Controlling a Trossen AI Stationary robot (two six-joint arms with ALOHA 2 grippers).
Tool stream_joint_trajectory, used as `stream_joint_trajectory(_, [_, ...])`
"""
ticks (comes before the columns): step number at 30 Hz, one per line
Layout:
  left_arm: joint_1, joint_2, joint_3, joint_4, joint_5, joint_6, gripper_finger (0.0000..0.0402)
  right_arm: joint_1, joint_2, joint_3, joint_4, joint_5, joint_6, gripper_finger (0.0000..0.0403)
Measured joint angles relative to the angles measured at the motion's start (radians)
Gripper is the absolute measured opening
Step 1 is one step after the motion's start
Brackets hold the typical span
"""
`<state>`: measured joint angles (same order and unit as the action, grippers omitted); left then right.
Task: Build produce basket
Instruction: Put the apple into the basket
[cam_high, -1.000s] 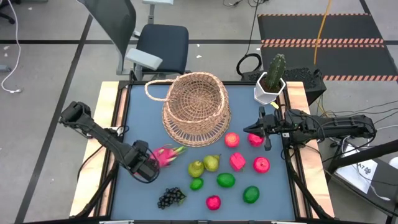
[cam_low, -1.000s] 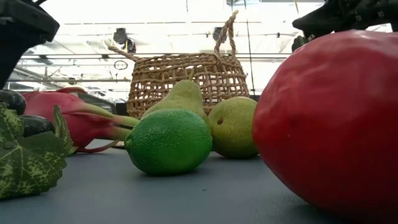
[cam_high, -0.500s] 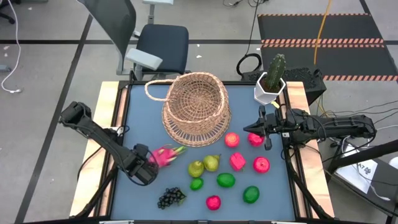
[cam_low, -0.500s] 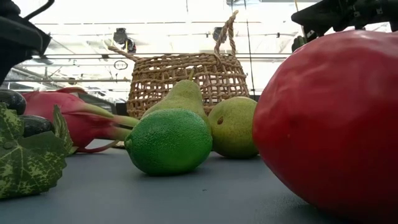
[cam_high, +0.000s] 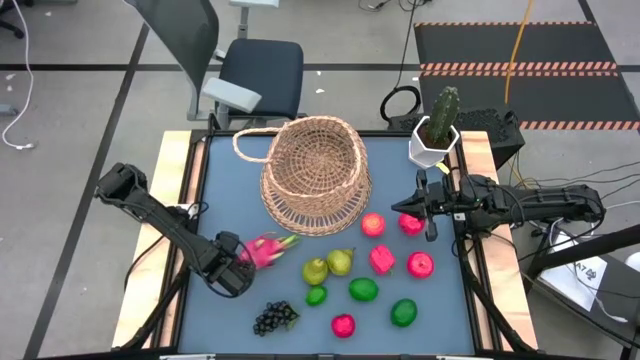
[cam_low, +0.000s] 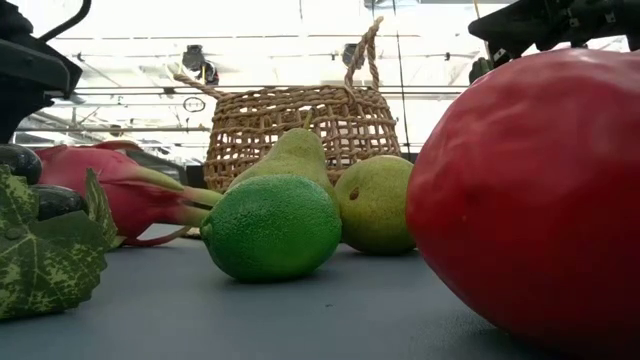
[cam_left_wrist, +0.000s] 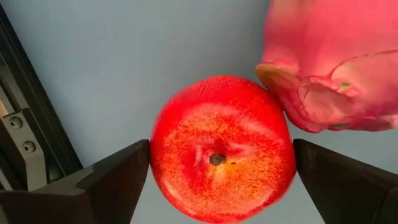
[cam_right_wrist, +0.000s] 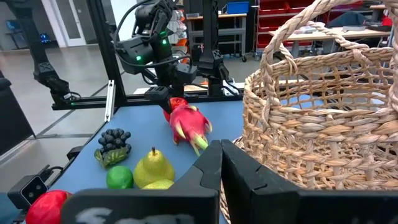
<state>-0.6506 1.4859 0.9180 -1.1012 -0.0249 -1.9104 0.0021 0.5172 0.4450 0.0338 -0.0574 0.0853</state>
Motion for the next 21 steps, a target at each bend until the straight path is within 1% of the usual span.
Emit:
stream_joint_trajectory(11, [0.0,0.001,-0.003,0.015,-0.026,-0.011,0.0388,0.0,0.0,0.0,-0.001,0.0,0.001,0.0])
stream_joint_trajectory(16, [0.0,-0.002,-0.054,0.096,-0.025,-0.011,0.0388,0.0,0.0,0.0,-0.009,-0.001,0.008,0.0])
stream_joint_trajectory(18, [0.0,-0.001,-0.058,0.103,-0.013,-0.01,0.0387,0.0,0.0,0.0,-0.015,-0.001,0.008,0.0])
stream_joint_trajectory(21, [0.0,-0.001,-0.056,0.103,-0.01,-0.014,0.0374,0.0,0.0,0.0,-0.017,-0.001,0.012,0.0])
